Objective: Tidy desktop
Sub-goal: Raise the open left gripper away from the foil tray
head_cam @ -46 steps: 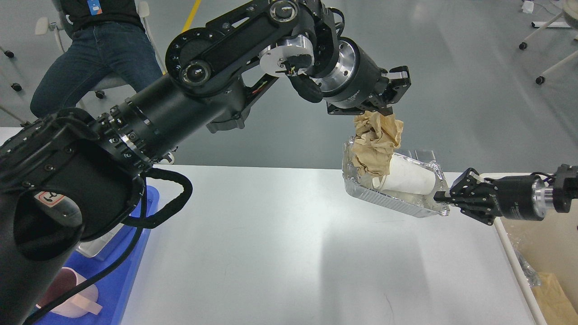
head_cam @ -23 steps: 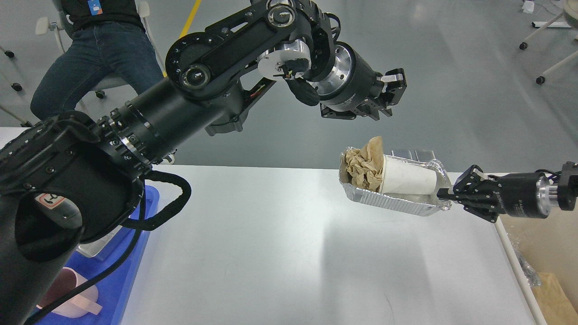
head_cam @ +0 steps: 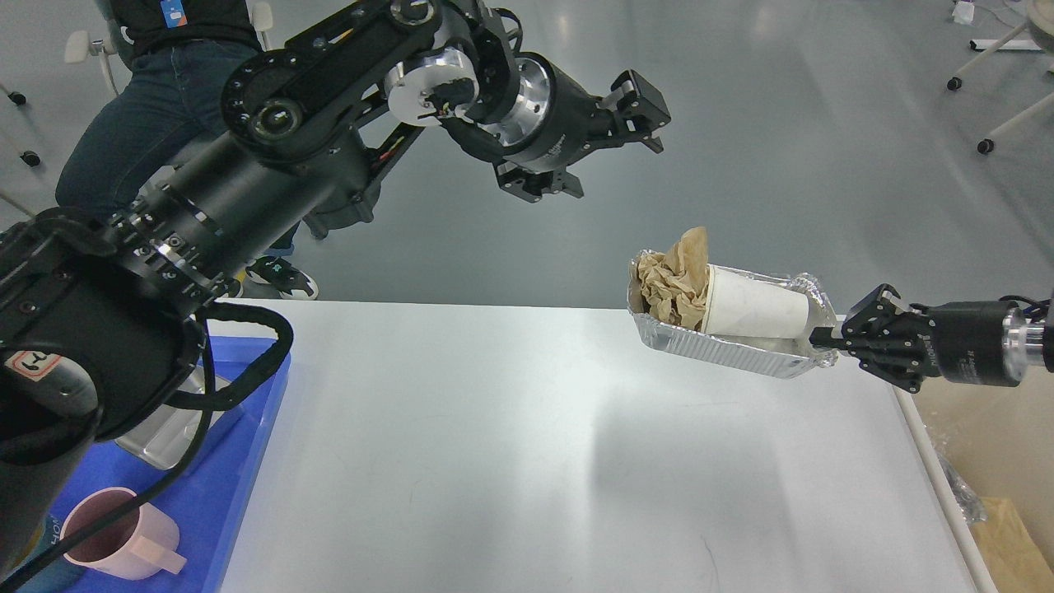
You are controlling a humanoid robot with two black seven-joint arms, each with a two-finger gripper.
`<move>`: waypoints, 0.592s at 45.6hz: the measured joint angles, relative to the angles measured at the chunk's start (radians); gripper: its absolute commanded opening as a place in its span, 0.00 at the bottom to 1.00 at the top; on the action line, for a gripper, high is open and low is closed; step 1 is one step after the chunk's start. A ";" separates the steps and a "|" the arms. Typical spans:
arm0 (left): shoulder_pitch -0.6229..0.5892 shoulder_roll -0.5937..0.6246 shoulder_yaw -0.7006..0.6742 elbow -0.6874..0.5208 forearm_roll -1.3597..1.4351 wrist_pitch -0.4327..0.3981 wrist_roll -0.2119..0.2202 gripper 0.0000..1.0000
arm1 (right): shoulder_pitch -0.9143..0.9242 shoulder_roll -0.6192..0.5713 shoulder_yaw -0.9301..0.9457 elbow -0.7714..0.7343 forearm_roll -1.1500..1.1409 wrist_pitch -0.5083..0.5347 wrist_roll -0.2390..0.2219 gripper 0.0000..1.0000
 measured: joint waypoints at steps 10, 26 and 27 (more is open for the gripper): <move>0.044 0.089 -0.061 -0.003 -0.010 -0.007 0.000 0.97 | -0.001 -0.001 0.017 0.000 0.009 0.006 0.002 0.00; 0.209 0.143 -0.188 0.000 -0.046 -0.004 0.000 0.97 | -0.010 -0.003 0.026 -0.007 0.036 0.014 0.007 0.00; 0.218 0.144 -0.191 0.000 -0.048 -0.005 0.000 0.97 | -0.010 -0.003 0.027 -0.007 0.036 0.014 0.007 0.00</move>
